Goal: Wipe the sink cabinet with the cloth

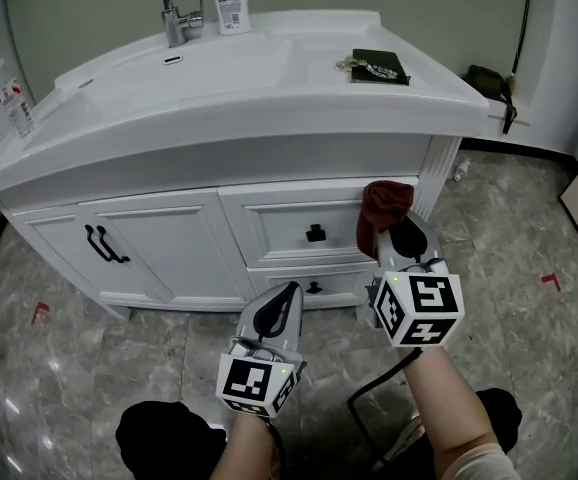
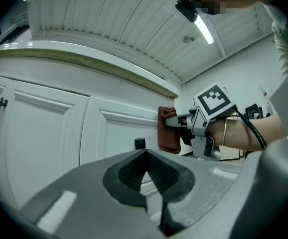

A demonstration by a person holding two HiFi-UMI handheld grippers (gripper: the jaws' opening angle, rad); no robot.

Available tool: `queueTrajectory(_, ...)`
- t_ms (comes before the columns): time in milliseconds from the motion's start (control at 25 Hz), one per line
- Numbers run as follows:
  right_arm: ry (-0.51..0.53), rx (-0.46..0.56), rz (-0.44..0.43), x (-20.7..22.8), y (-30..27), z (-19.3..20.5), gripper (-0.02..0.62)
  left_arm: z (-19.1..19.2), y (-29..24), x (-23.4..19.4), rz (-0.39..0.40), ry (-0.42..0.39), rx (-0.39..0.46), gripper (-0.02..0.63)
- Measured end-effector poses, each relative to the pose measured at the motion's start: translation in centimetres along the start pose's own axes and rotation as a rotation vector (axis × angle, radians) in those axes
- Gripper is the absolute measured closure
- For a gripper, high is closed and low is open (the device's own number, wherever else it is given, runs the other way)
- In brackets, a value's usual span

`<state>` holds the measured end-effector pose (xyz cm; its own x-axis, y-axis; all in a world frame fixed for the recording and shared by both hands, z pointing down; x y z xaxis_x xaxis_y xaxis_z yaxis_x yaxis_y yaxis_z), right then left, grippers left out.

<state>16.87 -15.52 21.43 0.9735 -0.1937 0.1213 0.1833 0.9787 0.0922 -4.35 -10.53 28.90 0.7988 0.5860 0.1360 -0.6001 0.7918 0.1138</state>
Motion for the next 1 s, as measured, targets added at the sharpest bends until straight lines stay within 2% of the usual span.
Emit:
queueTrajectory(280,-0.039,-0.014,0.101,2.8,1.2,-0.3,0.515,-0.1,0.3,0.4,0.011,-0.011,-0.006,0.606)
queueTrajectory(400,-0.056,-0.016,0.102,2.6,1.6,0.0,0.517,-0.1,0.8,0.1,0.01,-0.018,-0.003,0.606)
queueTrajectory(520,-0.075,-0.022,0.051,0.4,1.7,0.8,0.517,0.1,1.4,-0.7,-0.002,-0.013,-0.007,0.606)
queueTrajectory(680,-0.091,-0.045,-0.062,-4.6,1.4,2.6,0.517,0.8,2.4,-2.2,-0.029,-0.004,-0.01,0.606)
queueTrajectory(840,-0.1,-0.073,-0.174,-9.9,0.1,4.5,0.517,1.2,3.8,-4.2,-0.078,0.009,-0.008,0.606)
queueTrajectory(1000,-0.109,-0.115,-0.238,-13.8,-2.0,6.5,0.517,1.6,5.7,-6.5,-0.135,0.018,-0.02,0.606)
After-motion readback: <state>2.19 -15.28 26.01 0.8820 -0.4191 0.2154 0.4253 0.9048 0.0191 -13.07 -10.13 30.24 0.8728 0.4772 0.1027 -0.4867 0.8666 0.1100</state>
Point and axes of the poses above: the fingertips, and each gripper's own axes: y backward along the fingers, x to its right, z out of its underside, the point moved 9 cm from there along y, backward along the fingers, and after that the axes turned 8 degrees about -y, right-handed, at the moved point
